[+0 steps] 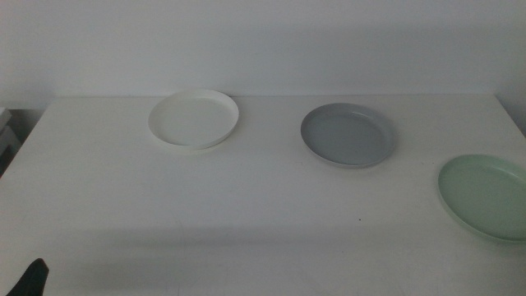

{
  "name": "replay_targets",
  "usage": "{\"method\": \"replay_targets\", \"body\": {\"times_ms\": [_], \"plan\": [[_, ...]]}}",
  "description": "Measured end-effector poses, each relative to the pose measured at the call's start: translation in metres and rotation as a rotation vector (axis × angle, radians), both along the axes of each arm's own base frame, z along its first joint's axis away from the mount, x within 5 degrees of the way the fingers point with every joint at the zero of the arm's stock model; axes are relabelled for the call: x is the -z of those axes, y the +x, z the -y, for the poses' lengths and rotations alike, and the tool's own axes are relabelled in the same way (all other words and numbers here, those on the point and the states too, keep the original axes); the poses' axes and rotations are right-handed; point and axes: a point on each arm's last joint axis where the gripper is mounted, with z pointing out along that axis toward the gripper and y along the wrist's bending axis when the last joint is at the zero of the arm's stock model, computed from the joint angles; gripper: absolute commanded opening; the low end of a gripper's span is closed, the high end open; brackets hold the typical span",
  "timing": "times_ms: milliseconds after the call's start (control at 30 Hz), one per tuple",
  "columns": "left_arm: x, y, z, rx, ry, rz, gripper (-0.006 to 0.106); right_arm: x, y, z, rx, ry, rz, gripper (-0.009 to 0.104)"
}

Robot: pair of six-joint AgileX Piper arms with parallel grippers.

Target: Stack the three bowls on top of each other.

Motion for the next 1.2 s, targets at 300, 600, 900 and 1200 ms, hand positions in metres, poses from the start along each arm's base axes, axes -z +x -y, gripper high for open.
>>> {"method": "replay_targets", "body": {"times_ms": [300, 600, 900, 1200], "plan": [[0.0, 0.0, 0.0, 0.0, 0.0, 0.0, 0.09, -0.067, -0.019, -0.004, -0.039, -0.014, -0.038, 0.063], [0.0, 0.0, 0.0, 0.0, 0.0, 0.0, 0.09, -0.127, -0.01, -0.006, -0.072, -0.008, -0.271, 0.063], [0.0, 0.0, 0.0, 0.0, 0.0, 0.0, 0.09, -0.177, 0.034, -0.006, -0.006, 0.201, -0.487, 0.063], [0.0, 0.0, 0.0, 0.0, 0.0, 0.0, 0.09, -0.2, 0.104, -0.001, 0.016, 0.175, -0.744, 0.063]]}}
